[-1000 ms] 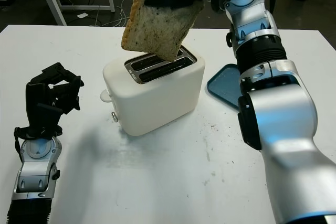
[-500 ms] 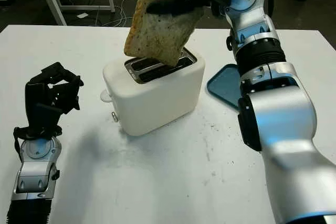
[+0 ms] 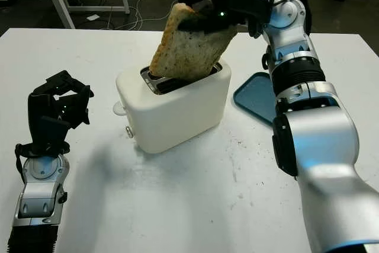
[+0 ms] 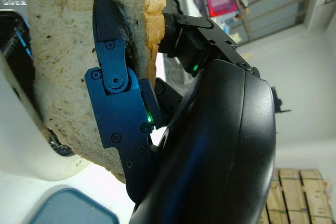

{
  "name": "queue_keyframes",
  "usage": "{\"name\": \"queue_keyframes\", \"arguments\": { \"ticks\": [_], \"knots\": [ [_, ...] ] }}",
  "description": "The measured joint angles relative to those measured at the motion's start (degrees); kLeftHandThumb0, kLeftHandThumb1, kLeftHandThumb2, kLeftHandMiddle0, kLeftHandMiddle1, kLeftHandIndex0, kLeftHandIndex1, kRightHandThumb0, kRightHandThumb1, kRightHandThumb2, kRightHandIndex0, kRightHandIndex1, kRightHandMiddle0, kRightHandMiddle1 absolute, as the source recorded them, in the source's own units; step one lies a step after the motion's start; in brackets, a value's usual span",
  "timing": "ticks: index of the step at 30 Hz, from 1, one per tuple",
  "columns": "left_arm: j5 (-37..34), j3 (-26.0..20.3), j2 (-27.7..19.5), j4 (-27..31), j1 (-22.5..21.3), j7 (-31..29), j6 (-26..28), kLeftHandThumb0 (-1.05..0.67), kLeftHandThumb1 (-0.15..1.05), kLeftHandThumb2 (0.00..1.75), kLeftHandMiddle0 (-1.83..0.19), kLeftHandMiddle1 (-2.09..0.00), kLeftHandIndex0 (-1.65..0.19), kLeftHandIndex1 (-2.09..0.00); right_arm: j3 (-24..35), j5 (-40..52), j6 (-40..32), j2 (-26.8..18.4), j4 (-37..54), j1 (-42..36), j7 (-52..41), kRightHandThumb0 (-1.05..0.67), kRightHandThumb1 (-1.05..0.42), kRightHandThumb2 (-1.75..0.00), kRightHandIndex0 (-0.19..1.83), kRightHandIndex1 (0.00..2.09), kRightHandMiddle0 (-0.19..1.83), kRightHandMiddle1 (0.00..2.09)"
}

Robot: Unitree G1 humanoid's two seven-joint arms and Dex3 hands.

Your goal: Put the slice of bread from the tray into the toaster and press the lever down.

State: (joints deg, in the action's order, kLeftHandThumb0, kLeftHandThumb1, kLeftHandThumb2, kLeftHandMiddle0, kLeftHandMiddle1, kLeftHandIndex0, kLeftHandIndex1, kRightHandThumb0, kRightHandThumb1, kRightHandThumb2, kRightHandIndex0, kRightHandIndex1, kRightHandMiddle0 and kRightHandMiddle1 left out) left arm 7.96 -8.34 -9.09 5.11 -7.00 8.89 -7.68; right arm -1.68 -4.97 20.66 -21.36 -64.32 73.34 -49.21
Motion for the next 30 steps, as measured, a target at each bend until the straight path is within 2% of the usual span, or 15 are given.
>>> {"name": "queue_keyframes", "arguments": {
  "ticks": [7, 18, 30],
  "knots": [
    [0.0, 0.0, 0.0, 0.0, 0.0, 0.0, 0.0, -0.82, 0.79, 0.58, -1.37, -1.53, -1.13, -1.57, 0.4, -0.4, 0.2, -1.8, -0.3, -0.1, -1.2, -0.49, -0.92, -0.33, 1.08, 1.75, 0.85, 1.75],
    [-0.1, 0.0, 0.0, 0.0, 0.0, 0.0, 0.0, -0.81, 0.79, 0.57, -1.38, -1.53, -1.13, -1.57, -5.1, -5.7, 4.8, -5.3, -0.7, 1.4, -0.4, -0.53, -0.92, -0.35, 1.07, 1.75, 0.83, 1.75],
    [0.2, 0.0, 0.0, 0.4, 0.2, 0.2, 0.0, -0.81, 0.79, 0.58, -1.37, -1.54, -1.12, -1.57, -10.4, -7.2, 5.2, -3.3, 9.0, 1.3, -2.9, -0.48, -0.92, -0.34, 1.1, 1.75, 0.85, 1.75]
  ]
}}
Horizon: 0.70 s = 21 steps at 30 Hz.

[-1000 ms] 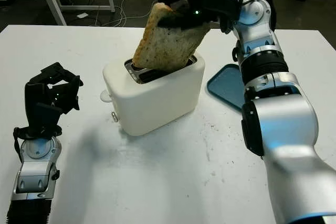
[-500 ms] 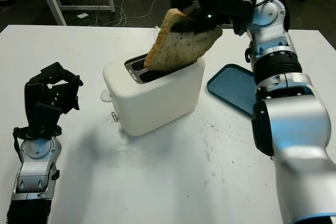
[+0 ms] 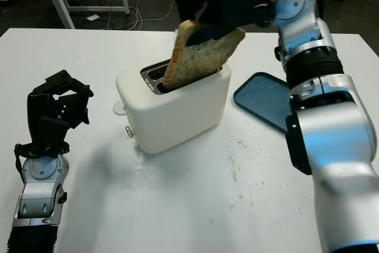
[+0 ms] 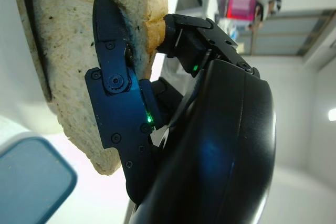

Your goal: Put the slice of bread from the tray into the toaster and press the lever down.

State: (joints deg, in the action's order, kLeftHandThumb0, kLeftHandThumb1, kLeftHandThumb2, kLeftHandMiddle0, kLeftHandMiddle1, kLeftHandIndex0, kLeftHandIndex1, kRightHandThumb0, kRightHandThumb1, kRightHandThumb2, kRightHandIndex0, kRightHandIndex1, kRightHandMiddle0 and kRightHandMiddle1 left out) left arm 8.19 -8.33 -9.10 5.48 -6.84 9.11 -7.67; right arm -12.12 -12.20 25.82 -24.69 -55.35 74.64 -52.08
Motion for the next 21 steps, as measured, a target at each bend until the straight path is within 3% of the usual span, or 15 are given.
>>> {"name": "queue_keyframes", "arguments": {
  "ticks": [8, 11, 12, 14, 16, 17, 19, 21],
  "knots": [
    [0.7, 0.0, 0.1, 0.0, 0.1, 0.1, 0.0, -0.81, 0.79, 0.59, -1.37, -1.55, -1.12, -1.59, -1.6, 0.3, -2.9, 2.8, 7.4, -3.7, -2.4, -0.48, -0.92, -0.29, 1.14, 1.75, 0.88, 1.75],
    [0.8, 0.0, 0.1, 0.0, 0.1, 0.1, 0.0, -0.81, 0.79, 0.59, -1.37, -1.55, -1.12, -1.6, -2.3, 0.1, -2.9, 3.2, 9.5, -4.4, -2.2, -0.63, -0.92, -0.18, 1.01, 1.75, 0.77, 1.74],
    [0.8, 0.0, 0.1, 0.0, 0.1, 0.1, 0.0, -0.81, 0.79, 0.59, -1.37, -1.55, -1.12, -1.59, -2.6, -0.3, -2.9, 3.2, 10.3, -4.6, -2.1, -0.71, -0.92, -0.14, 0.93, 1.54, 0.75, 1.44],
    [0.9, 0.0, 0.1, 0.0, 0.2, 0.1, 0.0, -0.82, 0.79, 0.58, -1.37, -1.55, -1.12, -1.59, -3.8, -1.9, -2.9, 2.9, 11.5, -4.8, -2.1, -0.77, -0.92, -0.11, 0.9, 1.26, 0.8, 1.06],
    [0.8, 0.0, 0.1, 0.0, 0.2, 0.1, 0.0, -0.82, 0.79, 0.58, -1.37, -1.55, -1.13, -1.59, -5.0, -2.8, -2.8, 2.4, 12.1, -5.0, -2.2, -0.81, -0.92, -0.09, 0.9, 0.78, 0.83, 0.65],
    [0.8, 0.0, 0.1, 0.0, 0.2, 0.1, 0.0, -0.82, 0.79, 0.58, -1.37, -1.55, -1.13, -1.59, -5.4, -3.3, -2.8, 2.1, 12.3, -5.0, -2.3, -0.82, -0.92, -0.08, 0.9, 0.65, 0.84, 0.53],
    [0.9, 0.0, 0.1, 0.0, 0.2, 0.1, 0.0, -0.81, 0.8, 0.57, -1.38, -1.55, -1.13, -1.59, -6.5, -4.3, -1.9, 1.3, 12.4, -5.0, -2.8, -0.82, -0.92, -0.09, 0.61, 0.4, 0.67, 0.31],
    [0.9, 0.0, 0.1, 0.0, 0.3, 0.1, 0.0, -0.81, 0.79, 0.57, -1.38, -1.56, -1.13, -1.6, -7.0, -4.6, -0.2, 0.4, 12.4, -5.0, -3.3, -0.82, -0.92, -0.05, 0.38, 0.29, 0.54, 0.18]
  ]
}}
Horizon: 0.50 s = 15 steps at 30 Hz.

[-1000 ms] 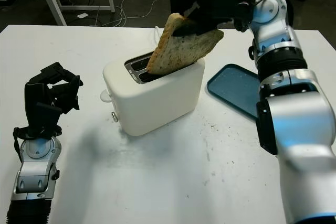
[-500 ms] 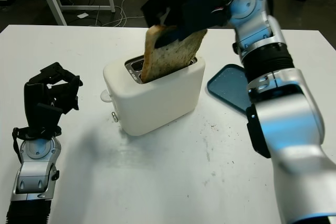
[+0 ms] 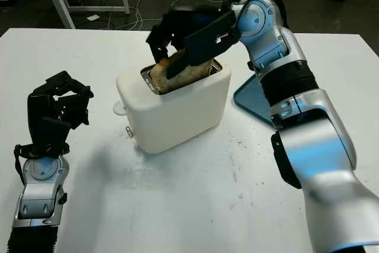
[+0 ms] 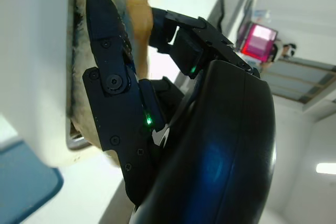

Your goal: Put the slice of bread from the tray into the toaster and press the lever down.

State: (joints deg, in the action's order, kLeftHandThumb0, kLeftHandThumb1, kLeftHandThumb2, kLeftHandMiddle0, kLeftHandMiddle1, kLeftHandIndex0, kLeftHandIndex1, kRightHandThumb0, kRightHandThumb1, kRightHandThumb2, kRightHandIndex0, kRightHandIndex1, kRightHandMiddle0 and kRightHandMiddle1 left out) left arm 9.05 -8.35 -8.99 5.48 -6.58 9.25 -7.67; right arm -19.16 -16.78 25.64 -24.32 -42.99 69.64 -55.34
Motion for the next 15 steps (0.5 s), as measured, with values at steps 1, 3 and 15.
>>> {"name": "queue_keyframes", "arguments": {
  "ticks": [1, 3, 15],
  "knots": [
    [0.0, 0.0, 0.0, 0.0, 0.0, 0.0, 0.0, -0.81, 0.79, 0.57, -1.38, -1.56, -1.13, -1.6, 0.0, -0.1, 0.9, -0.5, 0.0, 0.0, 0.0, -0.83, -0.91, -0.03, 0.26, 0.25, 0.48, 0.11],
    [0.0, 0.0, 0.0, 0.0, 0.0, 0.0, 0.0, -0.81, 0.8, 0.57, -1.38, -1.56, -1.13, -1.61, 0.0, -0.2, 2.1, -1.3, 0.0, 0.0, 0.1, -0.85, -0.9, -0.01, 0.16, 0.22, 0.42, 0.06],
    [-0.1, 0.0, 0.0, -0.1, 0.0, -0.3, 0.0, -0.81, 0.8, 0.56, -1.38, -1.55, -1.13, -1.6, 1.8, -2.6, 7.6, -5.8, 0.1, 0.2, 10.0, -0.81, -0.92, -0.09, 0.0, 0.42, 0.33, 0.02]
  ]
}}
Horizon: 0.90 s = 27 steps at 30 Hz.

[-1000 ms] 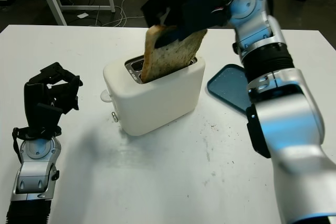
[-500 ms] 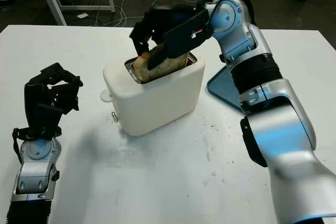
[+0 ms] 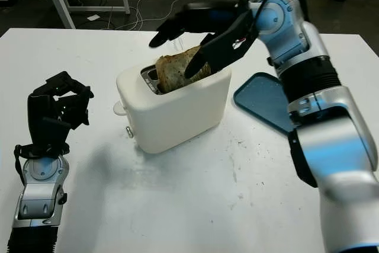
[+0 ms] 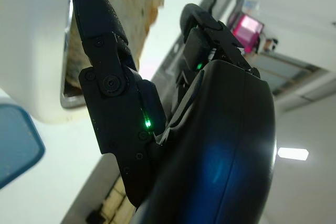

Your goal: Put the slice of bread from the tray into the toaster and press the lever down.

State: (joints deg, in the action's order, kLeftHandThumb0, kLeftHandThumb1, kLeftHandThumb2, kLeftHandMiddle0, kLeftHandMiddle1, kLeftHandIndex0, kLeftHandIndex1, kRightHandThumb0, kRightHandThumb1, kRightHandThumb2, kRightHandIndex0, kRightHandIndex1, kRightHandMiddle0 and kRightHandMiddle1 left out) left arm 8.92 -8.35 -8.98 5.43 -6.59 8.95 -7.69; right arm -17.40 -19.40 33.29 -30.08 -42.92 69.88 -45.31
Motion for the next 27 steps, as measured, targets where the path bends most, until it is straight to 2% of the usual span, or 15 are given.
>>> {"name": "queue_keyframes", "arguments": {
  "ticks": [3, 9, 12, 14, 16, 18, 21, 22, 23, 24, 25, 27],
  "knots": [
    [0.0, 0.0, 0.0, 0.0, 0.0, 0.0, 0.0, -0.82, 0.8, 0.55, -1.38, -1.54, -1.14, -1.61, 1.5, -2.5, 4.3, -1.4, 0.5, -0.5, 9.1, -0.7, -0.92, -0.12, 0.07, 0.58, 0.42, 0.06],
    [0.0, -0.1, -0.1, 0.0, 0.0, -0.1, 0.0, -0.83, 0.81, 0.52, -1.36, -1.55, -1.11, -1.61, 1.9, -15.6, 12.0, -4.1, 0.7, -3.7, 37.8, -0.44, -0.89, -0.02, 0.52, 0.79, 0.8, 0.2],
    [0.0, -0.1, -0.5, 0.0, 0.0, -0.4, 0.0, -0.82, 0.83, 0.51, -1.34, -1.56, -1.09, -1.59, 3.1, -19.0, 14.9, -5.0, 0.4, -8.3, 52.3, -0.33, -0.87, 0.0, 0.8, 0.6, 0.95, 0.14],
    [0.1, -0.2, -1.7, 0.0, -0.2, -1.1, 0.0, -0.82, 0.84, 0.5, -1.34, -1.57, -1.08, -1.59, 5.4, -19.4, 16.1, -5.5, 0.2, -14.6, 61.3, -0.28, -0.88, 0.0, 0.94, 0.58, 1.01, 0.13],
    [0.2, -0.5, -3.2, 0.0, -0.5, -1.6, 0.0, -0.83, 0.85, 0.48, -1.32, -1.59, -1.08, -1.61, 7.3, -19.4, 16.0, -5.7, -0.1, -21.8, 66.9, -0.27, -0.91, -0.01, 1.03, 0.76, 1.14, 0.15],
    [0.2, -0.6, -4.0, 0.0, -1.3, -2.2, -0.1, -0.83, 0.85, 0.46, -1.32, -1.6, -1.08, -1.61, 8.4, -19.7, 14.2, -5.8, 0.6, -28.5, 70.9, -0.32, -0.92, -0.12, 1.0, 1.05, 1.23, 0.2],
    [0.2, -0.6, -4.9, -0.1, -2.7, -2.9, -0.2, -0.84, 0.85, 0.44, -1.32, -1.61, -1.08, -1.62, 10.6, -19.5, 10.2, -5.2, 4.5, -36.8, 74.0, -0.38, -0.92, -0.21, 0.9, 1.37, 1.21, 0.27],
    [0.2, -0.6, -5.3, -0.3, -3.0, -3.1, -0.4, -0.83, 0.86, 0.43, -1.32, -1.61, -1.08, -1.62, 12.0, -19.2, 7.5, -4.6, 7.2, -39.8, 74.2, -0.39, -0.92, -0.24, 0.87, 1.43, 1.17, 0.35],
    [0.4, -0.6, -5.6, -0.3, -3.3, -3.2, -0.6, -0.84, 0.85, 0.43, -1.31, -1.61, -1.08, -1.63, 13.3, -18.2, 4.7, -4.0, 10.3, -42.8, 74.1, -0.39, -0.92, -0.26, 0.84, 1.48, 1.08, 0.52],
    [0.9, -0.6, -5.8, -0.5, -3.5, -3.2, -0.7, -0.85, 0.85, 0.42, -1.31, -1.62, -1.09, -1.64, 14.6, -17.1, 2.2, -3.4, 13.3, -45.9, 73.9, -0.39, -0.92, -0.29, 0.8, 1.59, 0.92, 0.86],
    [1.3, -0.6, -6.3, -0.6, -3.7, -3.4, -0.8, -0.86, 0.85, 0.42, -1.31, -1.63, -1.09, -1.65, 15.9, -16.0, 0.1, -2.7, 16.4, -49.1, 73.4, -0.39, -0.92, -0.29, 0.78, 1.64, 0.83, 1.04],
    [1.4, -0.5, -7.8, -1.0, -3.9, -4.5, -1.0, -0.85, 0.86, 0.42, -1.29, -1.65, -1.07, -1.67, 17.7, -13.3, -2.7, -1.4, 21.0, -54.6, 71.9, -0.4, -0.92, -0.33, 0.79, 1.72, 0.78, 1.13]
  ]
}}
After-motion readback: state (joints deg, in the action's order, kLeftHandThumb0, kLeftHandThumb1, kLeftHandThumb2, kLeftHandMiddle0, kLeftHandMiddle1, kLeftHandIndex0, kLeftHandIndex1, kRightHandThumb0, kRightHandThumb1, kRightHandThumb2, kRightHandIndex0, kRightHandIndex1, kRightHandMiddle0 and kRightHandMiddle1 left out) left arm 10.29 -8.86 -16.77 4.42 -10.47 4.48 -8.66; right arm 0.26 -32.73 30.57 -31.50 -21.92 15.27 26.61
